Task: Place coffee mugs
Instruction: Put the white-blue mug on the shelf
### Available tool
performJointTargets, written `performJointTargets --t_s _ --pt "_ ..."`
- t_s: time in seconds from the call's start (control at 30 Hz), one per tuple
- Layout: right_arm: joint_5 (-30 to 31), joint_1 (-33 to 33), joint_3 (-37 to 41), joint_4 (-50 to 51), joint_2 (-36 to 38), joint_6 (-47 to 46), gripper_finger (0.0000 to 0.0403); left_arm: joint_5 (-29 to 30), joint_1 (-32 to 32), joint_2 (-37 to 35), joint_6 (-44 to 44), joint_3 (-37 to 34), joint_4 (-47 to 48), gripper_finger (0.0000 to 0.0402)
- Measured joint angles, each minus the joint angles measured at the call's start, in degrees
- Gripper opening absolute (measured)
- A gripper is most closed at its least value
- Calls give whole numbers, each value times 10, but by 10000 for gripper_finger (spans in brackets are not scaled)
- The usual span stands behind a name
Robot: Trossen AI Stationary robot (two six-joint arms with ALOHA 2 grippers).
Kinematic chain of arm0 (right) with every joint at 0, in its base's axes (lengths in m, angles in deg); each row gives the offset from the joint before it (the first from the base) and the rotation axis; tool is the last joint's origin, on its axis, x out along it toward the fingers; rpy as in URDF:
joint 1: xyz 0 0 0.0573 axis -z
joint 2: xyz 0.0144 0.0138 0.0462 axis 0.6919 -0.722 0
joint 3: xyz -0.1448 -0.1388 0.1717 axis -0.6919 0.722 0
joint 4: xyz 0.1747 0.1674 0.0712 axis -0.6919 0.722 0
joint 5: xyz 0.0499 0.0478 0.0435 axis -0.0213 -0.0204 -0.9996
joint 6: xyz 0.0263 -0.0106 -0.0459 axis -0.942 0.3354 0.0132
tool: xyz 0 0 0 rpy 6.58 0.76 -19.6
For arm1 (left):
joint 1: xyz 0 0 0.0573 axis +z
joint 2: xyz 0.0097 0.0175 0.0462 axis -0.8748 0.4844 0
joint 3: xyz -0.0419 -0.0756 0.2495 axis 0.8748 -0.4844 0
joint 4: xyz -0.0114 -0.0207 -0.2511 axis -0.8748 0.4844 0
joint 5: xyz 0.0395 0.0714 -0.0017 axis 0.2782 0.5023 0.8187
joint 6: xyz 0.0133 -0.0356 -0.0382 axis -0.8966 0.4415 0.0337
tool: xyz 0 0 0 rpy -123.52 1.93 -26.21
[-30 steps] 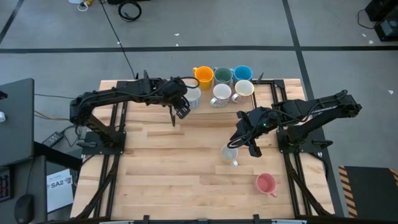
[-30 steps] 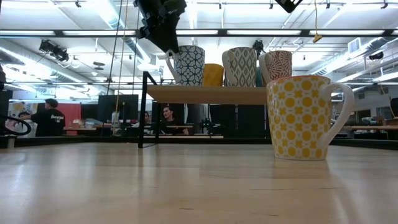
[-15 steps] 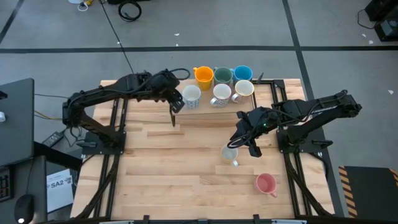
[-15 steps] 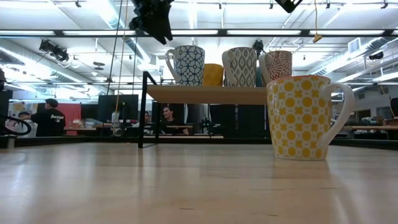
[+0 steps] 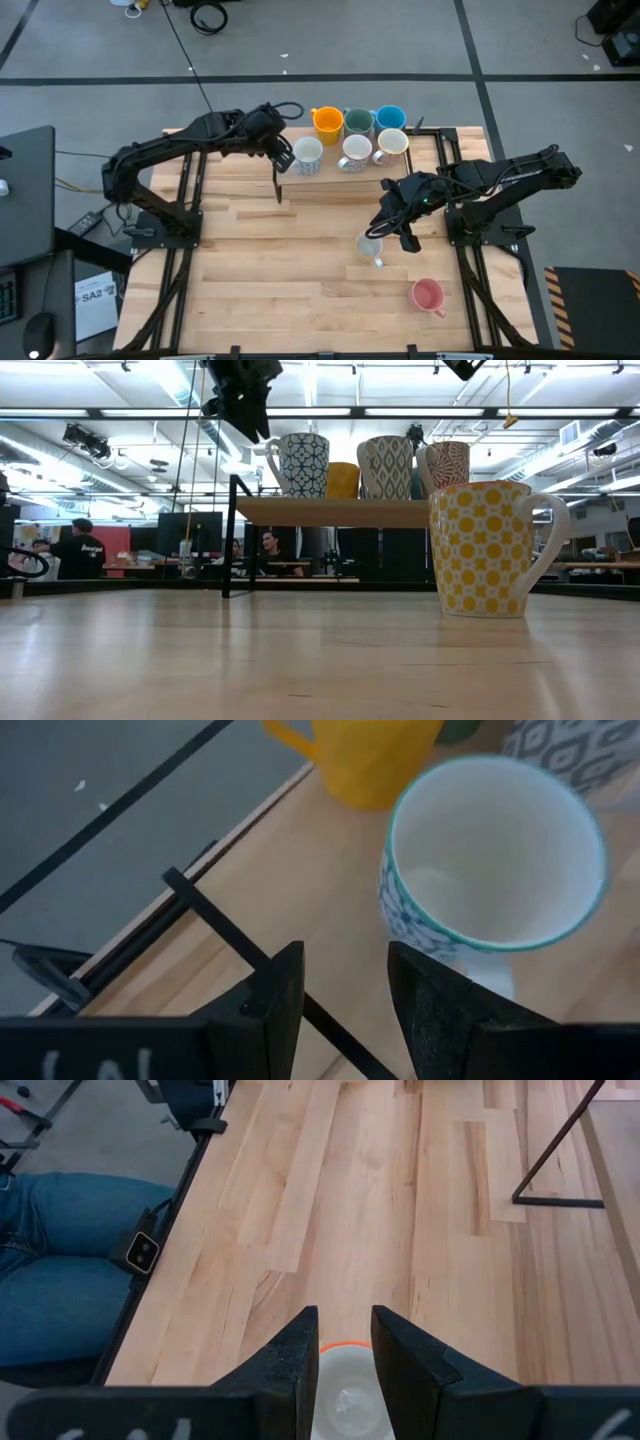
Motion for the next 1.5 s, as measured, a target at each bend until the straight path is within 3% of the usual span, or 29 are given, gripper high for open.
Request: performJointTargets --t_s 0.53,1.1,1.5 --pt "1 0 0 0 0 0 101 -17 -2 67 1 0 -8 153" --pt "2 0 0 -1 0 0 101 -40 -8 88 7 0 -109 153" --pt "2 0 0 0 0 0 101 -44 -8 89 6 0 -87 153"
